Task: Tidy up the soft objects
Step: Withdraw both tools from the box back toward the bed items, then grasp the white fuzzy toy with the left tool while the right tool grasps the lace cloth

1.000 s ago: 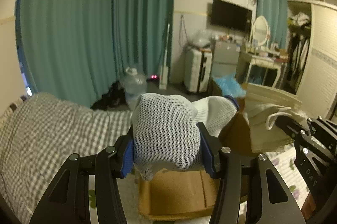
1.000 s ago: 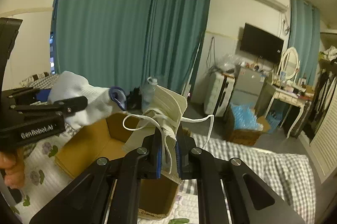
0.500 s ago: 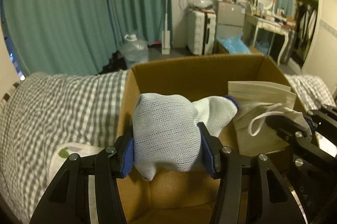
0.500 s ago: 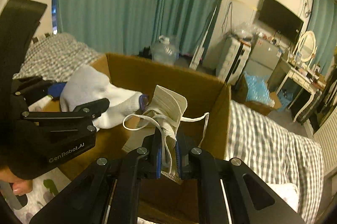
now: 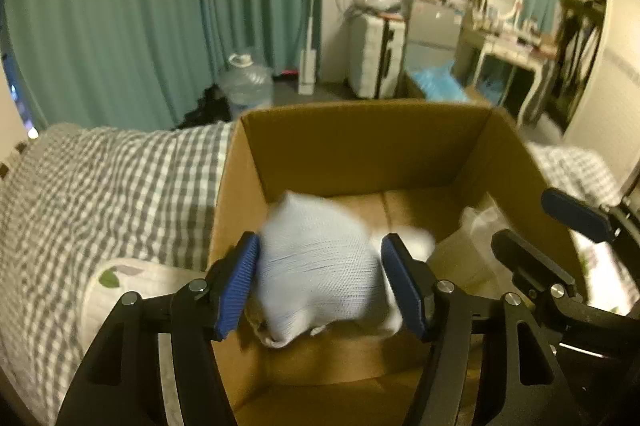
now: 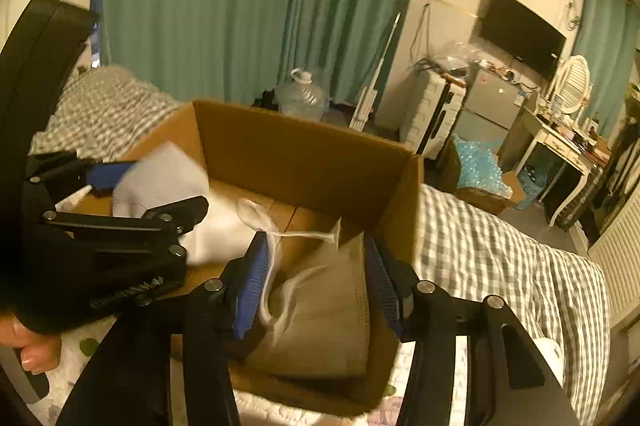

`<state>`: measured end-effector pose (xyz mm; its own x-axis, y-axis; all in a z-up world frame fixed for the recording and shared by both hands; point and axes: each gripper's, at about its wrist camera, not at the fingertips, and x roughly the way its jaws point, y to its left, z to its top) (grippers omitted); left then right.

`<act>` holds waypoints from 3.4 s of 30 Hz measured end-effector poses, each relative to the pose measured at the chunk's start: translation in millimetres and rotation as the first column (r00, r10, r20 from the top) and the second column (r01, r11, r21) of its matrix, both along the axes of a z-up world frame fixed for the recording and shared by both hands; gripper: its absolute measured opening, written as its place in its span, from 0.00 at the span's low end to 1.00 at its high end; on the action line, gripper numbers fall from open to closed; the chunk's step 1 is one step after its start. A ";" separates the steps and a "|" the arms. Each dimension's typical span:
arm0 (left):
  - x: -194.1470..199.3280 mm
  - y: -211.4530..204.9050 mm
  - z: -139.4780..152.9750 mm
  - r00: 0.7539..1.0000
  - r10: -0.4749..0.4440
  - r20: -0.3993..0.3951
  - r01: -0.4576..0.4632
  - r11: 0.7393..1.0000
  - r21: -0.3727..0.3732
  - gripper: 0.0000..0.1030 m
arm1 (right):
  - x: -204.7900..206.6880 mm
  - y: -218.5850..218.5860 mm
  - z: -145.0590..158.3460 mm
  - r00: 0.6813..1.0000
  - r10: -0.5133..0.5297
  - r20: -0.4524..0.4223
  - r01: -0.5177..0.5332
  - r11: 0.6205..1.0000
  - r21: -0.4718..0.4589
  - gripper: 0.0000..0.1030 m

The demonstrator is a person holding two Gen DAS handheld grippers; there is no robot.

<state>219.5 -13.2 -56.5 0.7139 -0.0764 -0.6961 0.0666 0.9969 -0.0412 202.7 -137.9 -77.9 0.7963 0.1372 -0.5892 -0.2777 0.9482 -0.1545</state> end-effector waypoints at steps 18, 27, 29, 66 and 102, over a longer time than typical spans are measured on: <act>-80.9 29.1 92.1 0.952 0.150 0.269 -0.153 0.988 -0.011 0.78 | -86.3 -42.0 93.3 0.982 -0.043 0.185 0.018 0.990 0.137 0.86; -132.4 39.5 130.9 0.930 0.189 0.316 -0.182 0.982 -0.052 0.86 | -145.9 -49.8 135.1 0.959 -0.045 0.279 -0.011 0.981 0.196 1.00; -140.8 40.8 136.3 0.928 0.188 0.322 -0.182 0.982 -0.047 0.86 | -158.2 -50.3 141.2 0.955 -0.040 0.294 -0.021 0.980 0.200 1.00; -190.0 33.4 69.6 0.955 0.162 0.247 -0.176 0.984 0.037 0.86 | -181.7 -66.6 88.4 0.977 0.031 0.211 -0.075 0.977 0.201 1.00; -179.3 7.3 -108.8 0.962 -0.072 -0.263 0.101 0.990 0.101 0.86 | -70.5 -57.8 -64.9 0.981 0.002 -0.195 0.016 0.996 0.090 1.00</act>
<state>40.2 -5.9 -165.3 0.5025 -0.0408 -0.8636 0.1546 0.9870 0.0433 132.3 -195.8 -142.8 0.6687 0.1921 -0.7183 -0.2869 0.9579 -0.0109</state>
